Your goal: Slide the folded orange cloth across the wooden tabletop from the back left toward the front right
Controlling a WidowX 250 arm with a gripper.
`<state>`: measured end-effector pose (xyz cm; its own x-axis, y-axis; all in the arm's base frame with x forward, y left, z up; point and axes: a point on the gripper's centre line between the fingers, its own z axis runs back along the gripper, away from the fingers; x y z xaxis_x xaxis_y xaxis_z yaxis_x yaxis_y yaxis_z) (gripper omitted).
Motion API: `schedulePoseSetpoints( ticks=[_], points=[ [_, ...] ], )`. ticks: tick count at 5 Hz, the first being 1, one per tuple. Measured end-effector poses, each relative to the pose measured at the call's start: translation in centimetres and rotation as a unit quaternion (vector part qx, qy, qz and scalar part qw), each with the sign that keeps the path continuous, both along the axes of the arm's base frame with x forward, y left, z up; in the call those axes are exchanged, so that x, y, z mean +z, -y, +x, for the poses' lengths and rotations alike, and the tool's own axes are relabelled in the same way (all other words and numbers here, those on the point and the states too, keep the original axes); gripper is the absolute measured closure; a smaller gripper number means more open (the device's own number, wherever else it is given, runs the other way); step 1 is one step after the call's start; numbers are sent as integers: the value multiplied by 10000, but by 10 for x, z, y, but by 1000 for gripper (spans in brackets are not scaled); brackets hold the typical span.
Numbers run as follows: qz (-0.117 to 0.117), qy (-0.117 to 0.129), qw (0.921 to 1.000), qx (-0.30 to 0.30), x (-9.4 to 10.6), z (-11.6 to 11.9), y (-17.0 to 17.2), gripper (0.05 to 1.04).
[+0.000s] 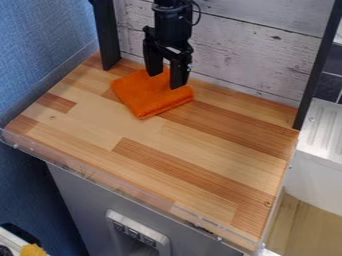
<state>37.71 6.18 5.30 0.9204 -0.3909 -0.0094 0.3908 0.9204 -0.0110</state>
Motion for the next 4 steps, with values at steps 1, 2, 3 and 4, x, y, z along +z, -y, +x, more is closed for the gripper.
schedulePoseSetpoints(
  ticks=[1,2,3,4],
  points=[
    [26,177,9984,-532,-2,4,-4,84],
    [54,339,9952,-911,-3,8,-9,128],
    [78,437,9919,-1193,-3,11,-10,400],
    [-26,240,9899,-1400,-17,9,-9,702]
  ],
)
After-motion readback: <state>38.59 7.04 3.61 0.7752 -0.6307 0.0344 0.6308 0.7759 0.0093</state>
